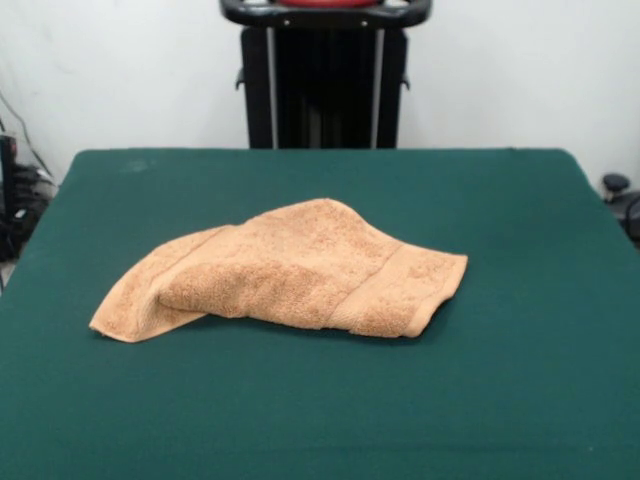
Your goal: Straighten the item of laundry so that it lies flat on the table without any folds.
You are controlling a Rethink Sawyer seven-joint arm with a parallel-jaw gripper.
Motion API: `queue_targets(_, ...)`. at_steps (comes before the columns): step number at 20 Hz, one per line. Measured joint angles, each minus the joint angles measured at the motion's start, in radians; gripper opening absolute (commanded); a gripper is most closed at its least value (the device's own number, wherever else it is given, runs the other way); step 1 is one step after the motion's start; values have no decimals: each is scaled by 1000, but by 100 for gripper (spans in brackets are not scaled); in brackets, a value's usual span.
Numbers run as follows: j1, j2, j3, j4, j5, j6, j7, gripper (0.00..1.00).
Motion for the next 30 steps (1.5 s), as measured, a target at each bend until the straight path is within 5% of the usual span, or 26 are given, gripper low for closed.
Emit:
queue_targets(19,34,353,0,41,15,-266,0,100)
queue_targets(30,78,562,0,40,116,-308,0,100)
